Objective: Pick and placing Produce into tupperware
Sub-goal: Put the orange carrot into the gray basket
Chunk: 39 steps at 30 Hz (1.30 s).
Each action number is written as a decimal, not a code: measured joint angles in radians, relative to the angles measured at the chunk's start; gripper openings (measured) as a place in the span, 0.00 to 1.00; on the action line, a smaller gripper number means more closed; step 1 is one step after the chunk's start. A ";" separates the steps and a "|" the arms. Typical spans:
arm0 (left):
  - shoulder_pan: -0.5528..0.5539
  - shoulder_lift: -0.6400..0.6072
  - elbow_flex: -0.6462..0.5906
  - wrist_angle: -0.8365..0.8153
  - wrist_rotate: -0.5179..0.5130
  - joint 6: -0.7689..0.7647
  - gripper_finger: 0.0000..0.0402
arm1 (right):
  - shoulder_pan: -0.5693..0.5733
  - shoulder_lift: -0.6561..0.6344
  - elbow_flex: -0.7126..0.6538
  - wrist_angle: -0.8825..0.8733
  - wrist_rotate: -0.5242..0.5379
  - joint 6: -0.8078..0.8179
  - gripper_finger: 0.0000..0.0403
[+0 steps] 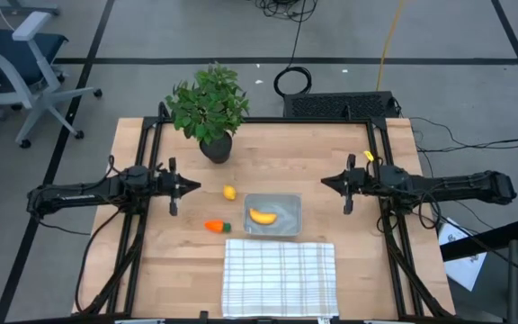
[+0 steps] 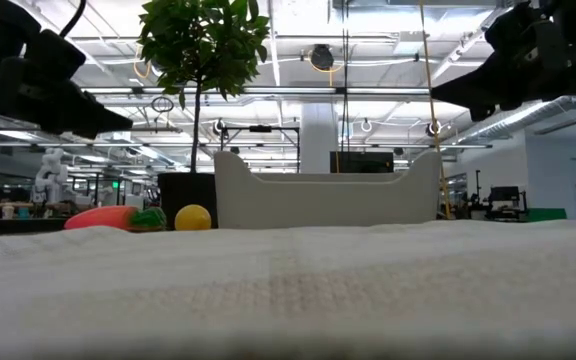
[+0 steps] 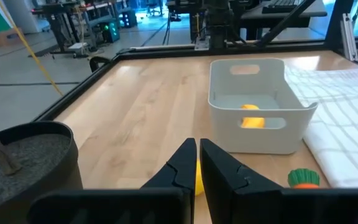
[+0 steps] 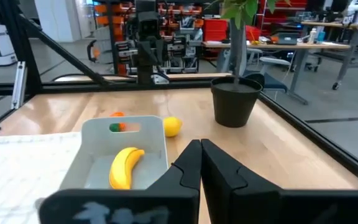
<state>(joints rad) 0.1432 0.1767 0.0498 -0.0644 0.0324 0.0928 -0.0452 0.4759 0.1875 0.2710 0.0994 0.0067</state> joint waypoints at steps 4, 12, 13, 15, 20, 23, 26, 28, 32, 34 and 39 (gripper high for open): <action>0.000 0.000 0.000 -0.001 0.000 -0.009 0.06 | 0.000 0.000 0.000 -0.018 0.000 -0.012 0.00; 0.000 0.000 0.000 0.009 0.018 -0.027 0.06 | 0.000 -0.057 -0.034 0.013 0.000 -0.028 0.00; 0.000 0.000 0.000 0.010 0.019 -0.028 0.06 | 0.000 -0.065 -0.036 0.014 0.000 -0.025 0.00; 0.000 0.000 0.000 0.009 0.019 -0.038 0.06 | 0.000 -0.076 -0.039 0.017 0.000 -0.023 0.00; 0.000 0.000 0.002 0.008 0.020 -0.072 0.06 | 0.000 -0.078 -0.042 0.015 0.000 -0.026 0.00; -0.011 0.011 0.018 0.007 0.049 -0.101 0.06 | 0.000 -0.078 -0.042 0.015 0.000 -0.022 0.00; -0.039 0.046 0.048 0.007 0.096 -0.105 0.06 | 0.000 -0.078 -0.042 0.016 0.002 -0.022 0.00; -0.062 0.081 0.068 0.009 0.099 -0.102 0.06 | 0.000 -0.078 -0.042 0.016 0.002 -0.023 0.00; -0.103 0.173 0.113 0.008 0.099 -0.103 0.06 | 0.000 -0.078 -0.042 0.016 0.003 -0.026 0.00; -0.129 0.230 0.134 0.006 0.099 -0.103 0.06 | 0.000 -0.078 -0.042 0.016 0.003 -0.026 0.00; -0.204 0.396 0.199 0.006 0.097 -0.113 0.06 | 0.000 -0.078 -0.042 0.016 0.004 -0.026 0.00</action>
<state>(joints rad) -0.0607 0.5730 0.2488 -0.0584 0.1298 -0.0200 -0.0452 0.3981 0.1452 0.2871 0.1032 -0.0193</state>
